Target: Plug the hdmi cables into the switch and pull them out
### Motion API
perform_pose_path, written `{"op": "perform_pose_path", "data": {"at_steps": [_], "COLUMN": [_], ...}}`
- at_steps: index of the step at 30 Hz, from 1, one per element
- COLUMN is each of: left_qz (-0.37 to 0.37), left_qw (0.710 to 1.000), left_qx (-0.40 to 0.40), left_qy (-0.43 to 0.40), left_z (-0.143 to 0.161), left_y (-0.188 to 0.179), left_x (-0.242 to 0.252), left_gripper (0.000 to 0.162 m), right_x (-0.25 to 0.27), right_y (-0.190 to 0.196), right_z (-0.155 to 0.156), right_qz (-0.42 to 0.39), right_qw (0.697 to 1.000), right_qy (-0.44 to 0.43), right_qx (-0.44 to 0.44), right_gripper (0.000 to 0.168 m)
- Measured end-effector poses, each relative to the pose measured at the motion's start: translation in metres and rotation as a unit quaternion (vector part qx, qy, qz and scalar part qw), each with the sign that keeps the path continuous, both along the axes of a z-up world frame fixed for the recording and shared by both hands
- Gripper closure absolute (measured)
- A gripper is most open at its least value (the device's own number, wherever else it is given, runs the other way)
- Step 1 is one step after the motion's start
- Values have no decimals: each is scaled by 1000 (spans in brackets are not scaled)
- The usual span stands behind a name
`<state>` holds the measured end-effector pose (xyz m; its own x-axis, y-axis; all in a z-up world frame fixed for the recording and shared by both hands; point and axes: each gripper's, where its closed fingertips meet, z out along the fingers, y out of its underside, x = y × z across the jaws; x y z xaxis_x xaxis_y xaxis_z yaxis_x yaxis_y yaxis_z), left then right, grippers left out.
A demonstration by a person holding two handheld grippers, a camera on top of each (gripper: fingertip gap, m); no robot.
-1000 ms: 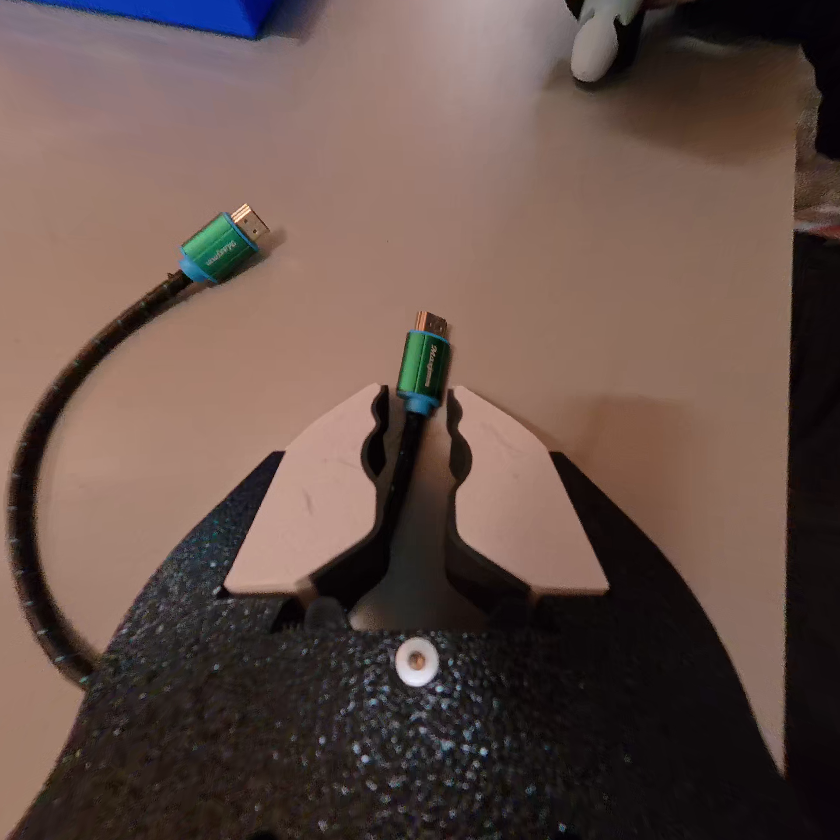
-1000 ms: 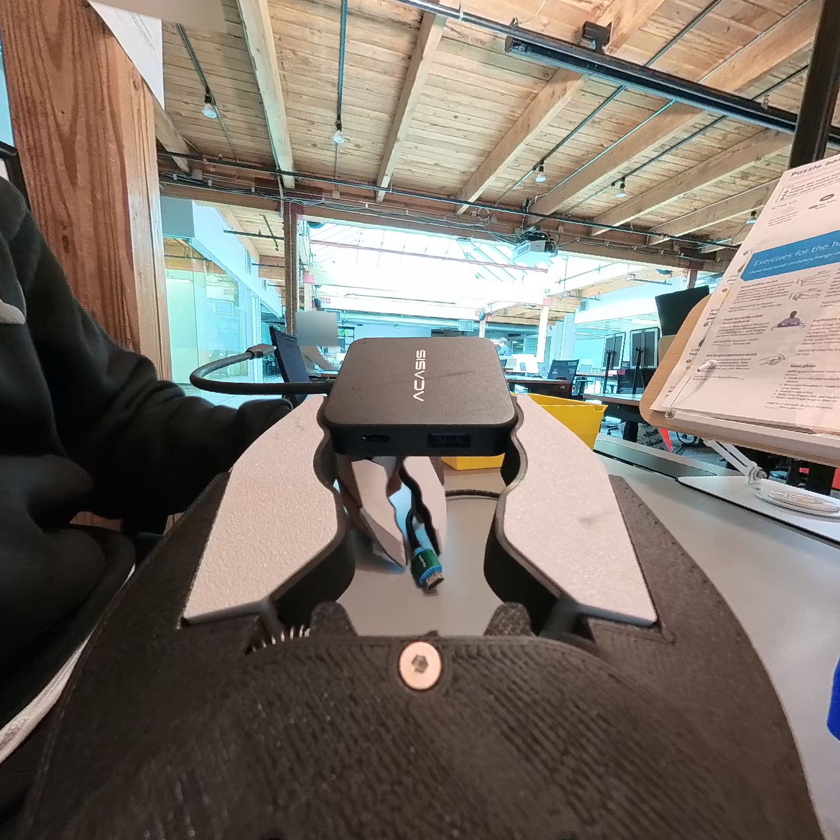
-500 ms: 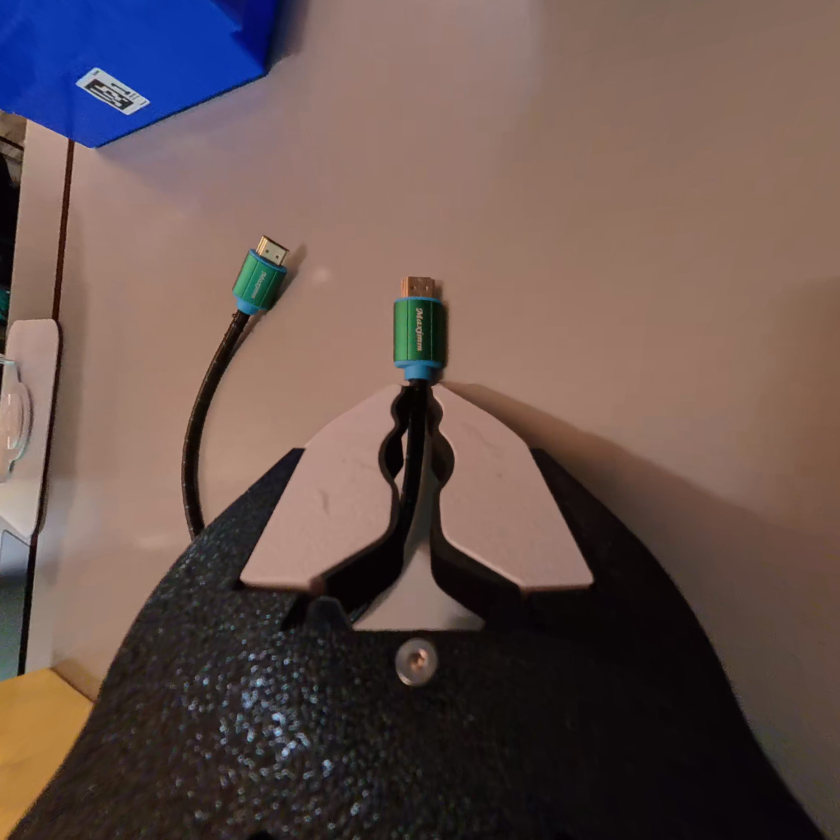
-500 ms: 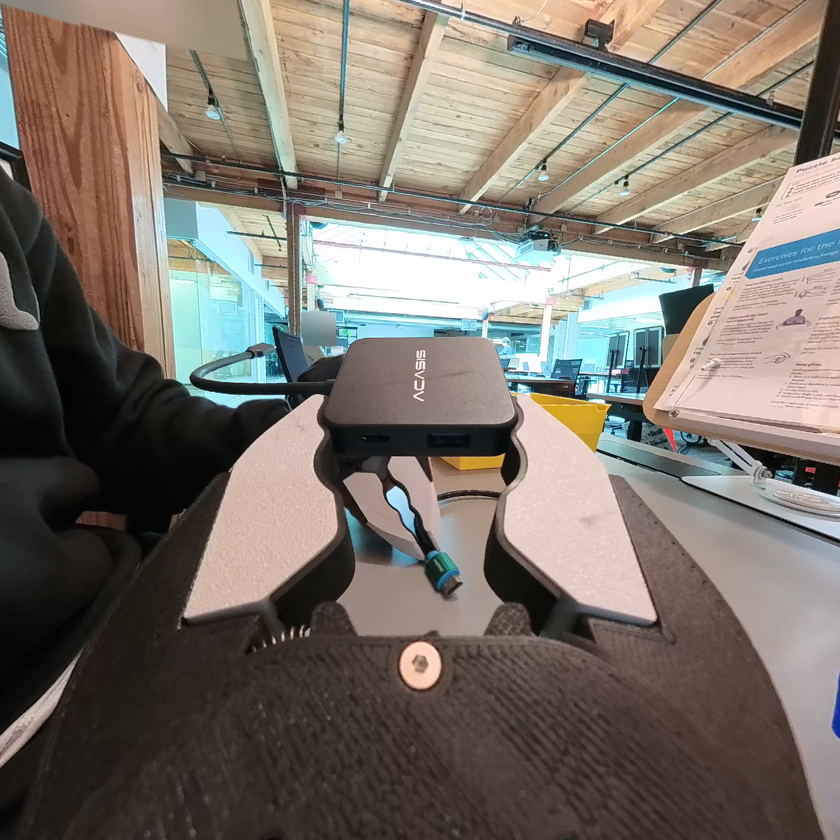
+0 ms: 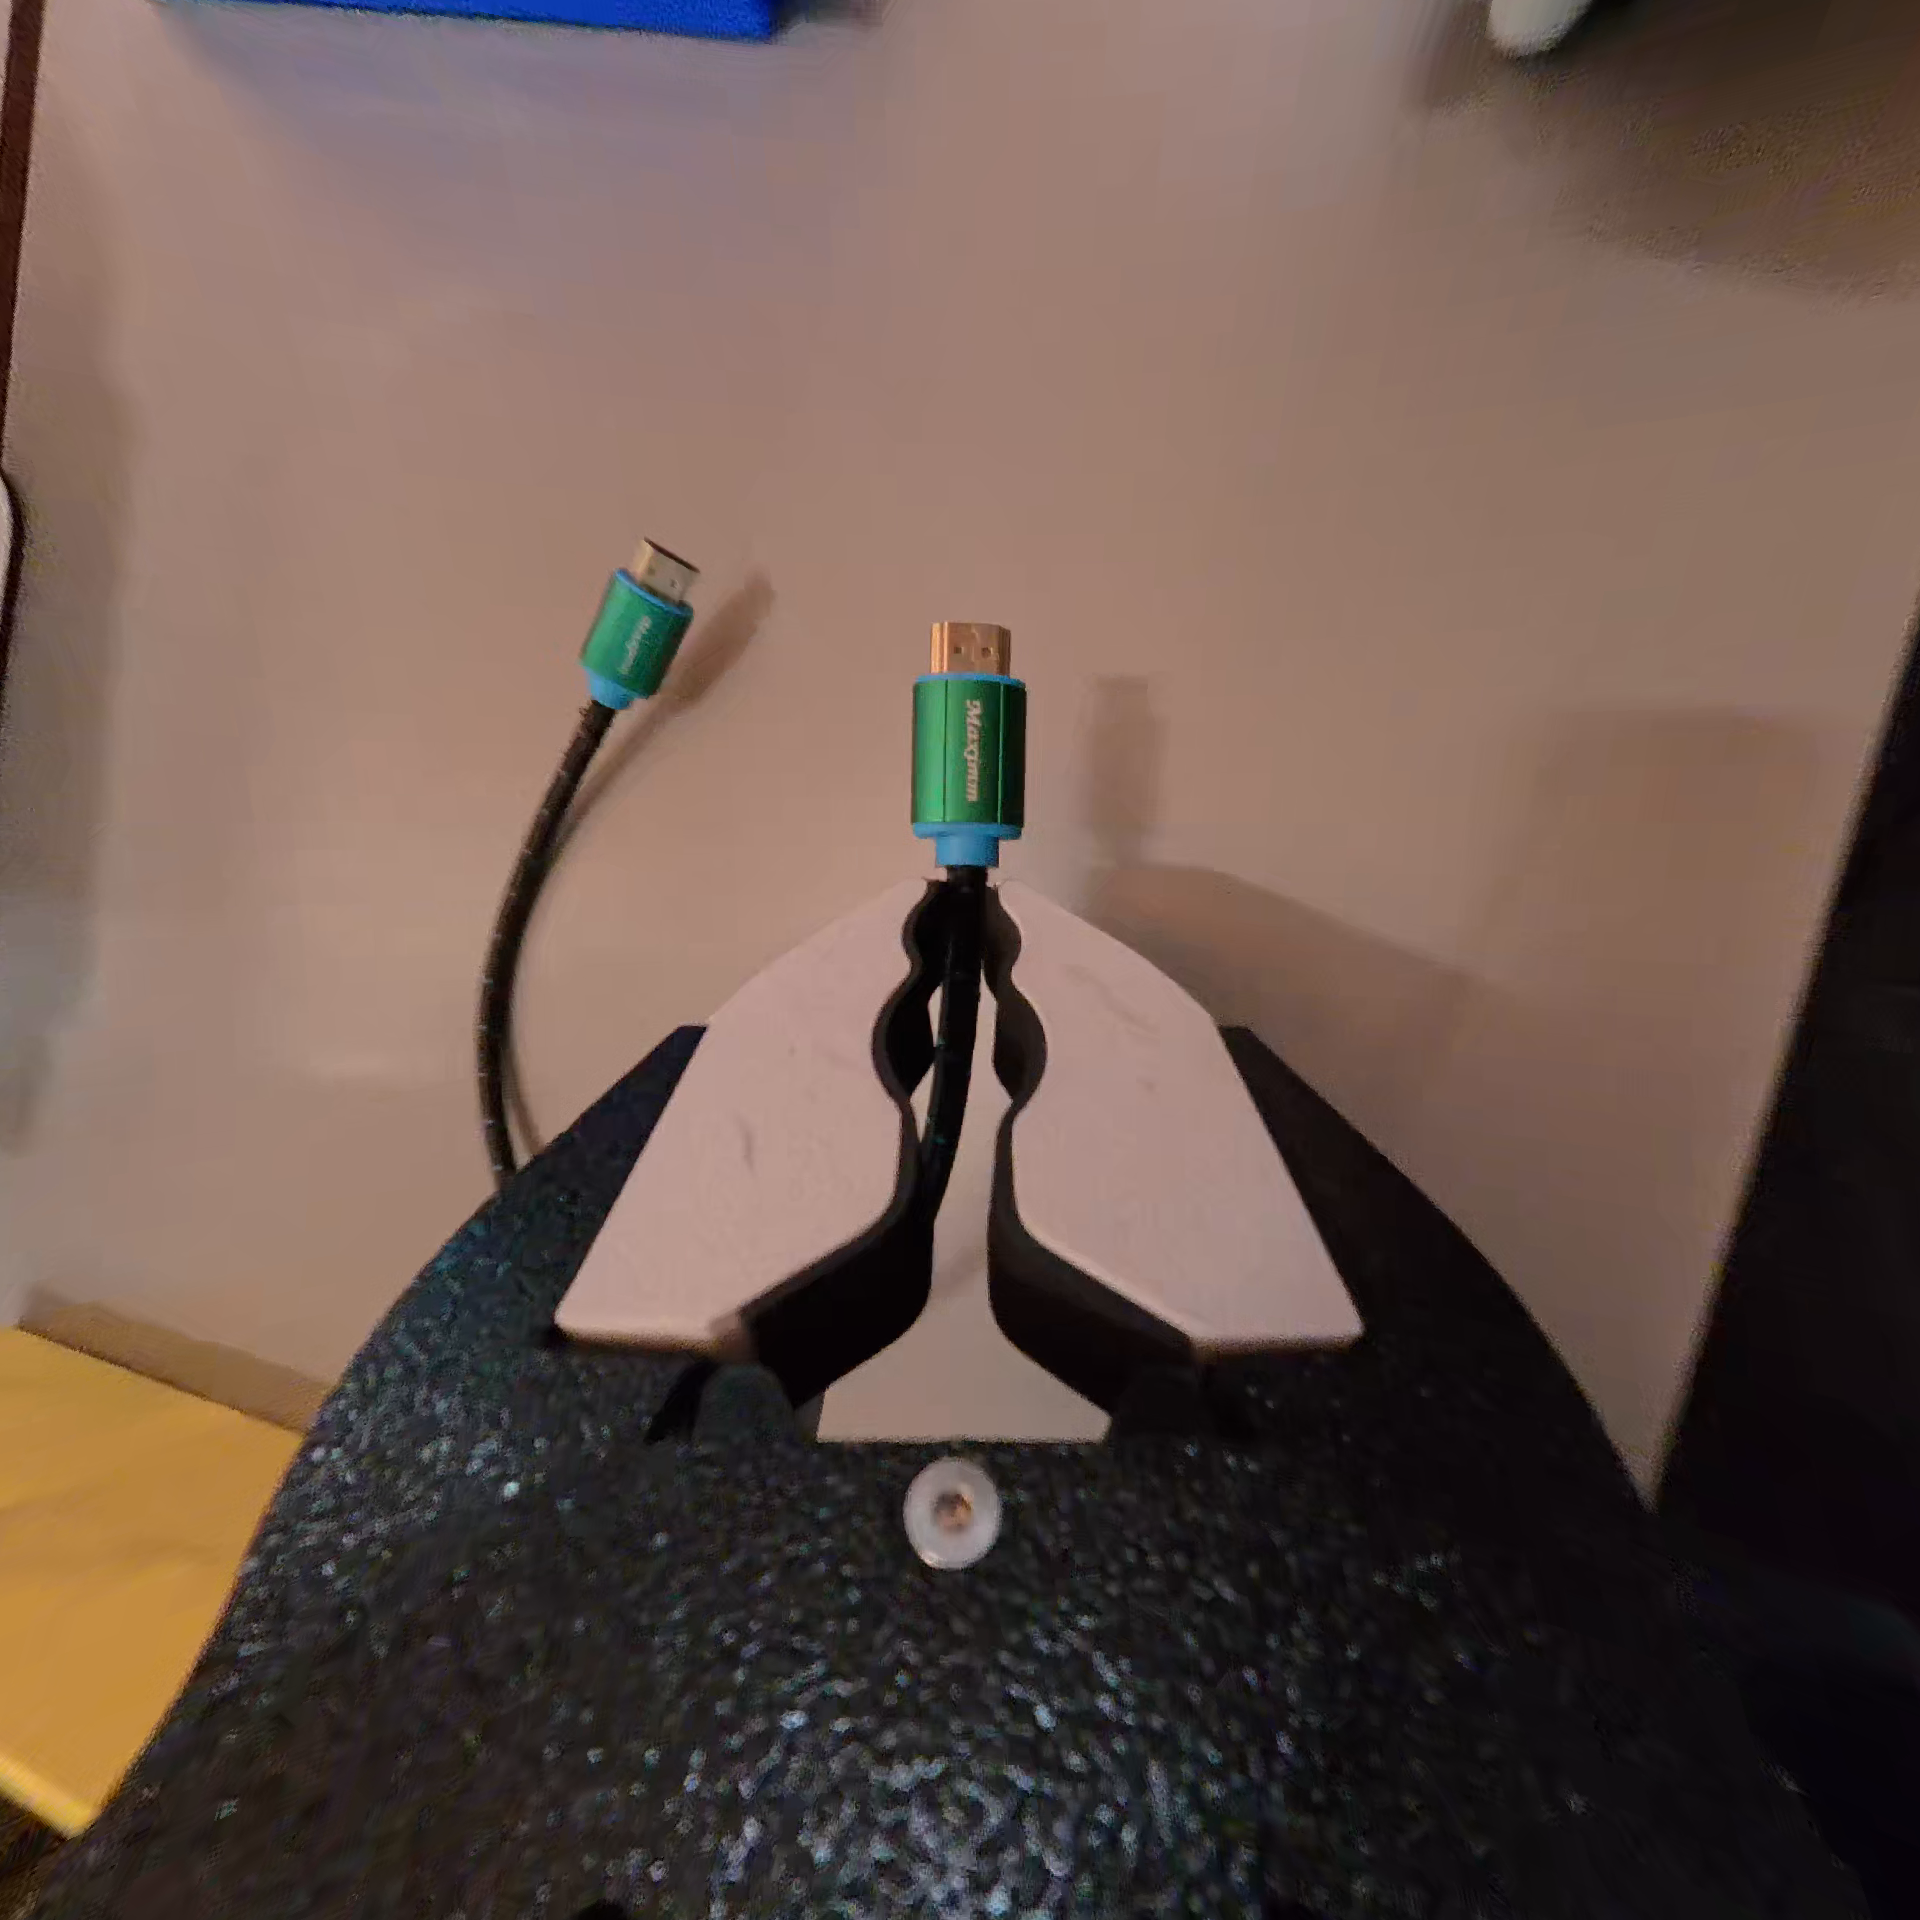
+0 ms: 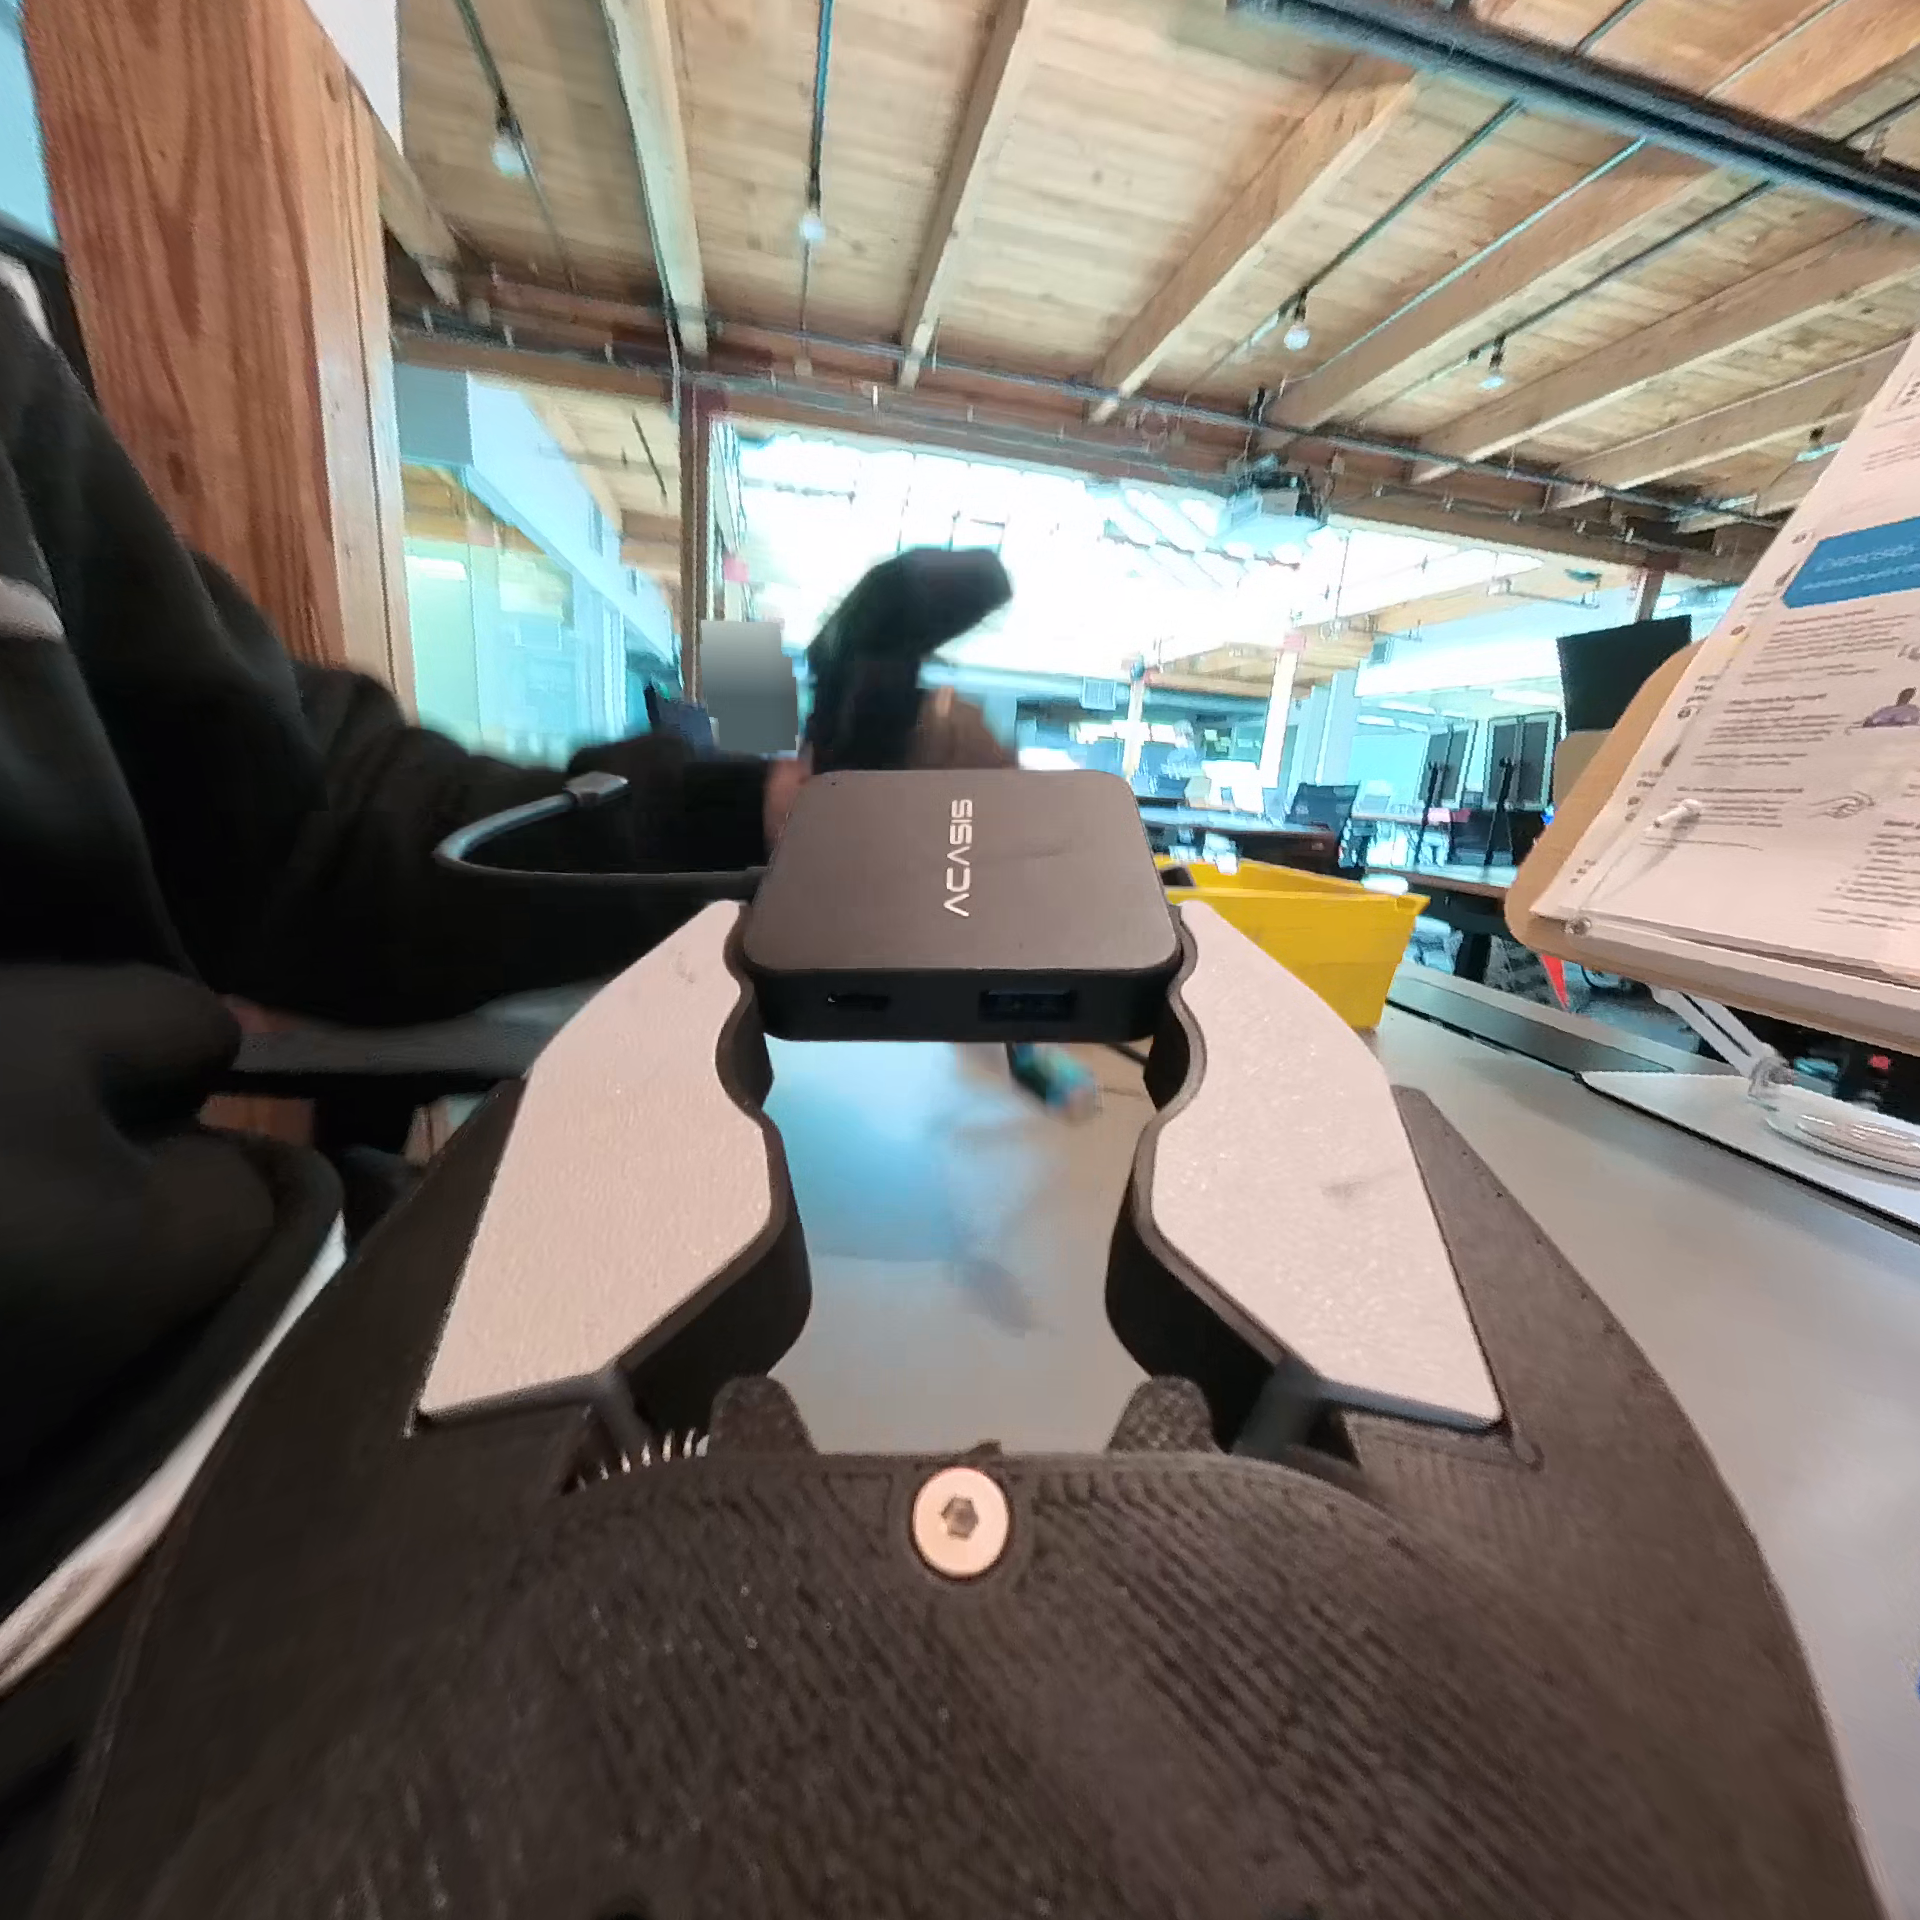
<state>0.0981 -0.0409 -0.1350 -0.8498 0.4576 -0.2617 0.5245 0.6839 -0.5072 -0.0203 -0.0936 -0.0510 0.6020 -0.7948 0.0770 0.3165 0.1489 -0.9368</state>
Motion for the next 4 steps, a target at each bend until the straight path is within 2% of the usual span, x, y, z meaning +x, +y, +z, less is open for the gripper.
{"op": "perform_pose_path", "data": {"at_steps": [1,4], "left_qz": [-2,-19], "left_qw": [1000,997], "left_qx": [17,60], "left_qy": [14,36], "left_z": [11,42], "left_y": [2,6], "left_x": [-3,-18], "left_gripper": [157,157], "right_x": [1,1], "right_y": [1,6], "right_z": [-2,-7], "right_qz": [-1,-1], "right_qw": [1000,999], "right_qy": [6,18], "right_qx": [-12,-43], "right_gripper": [96,96]}}
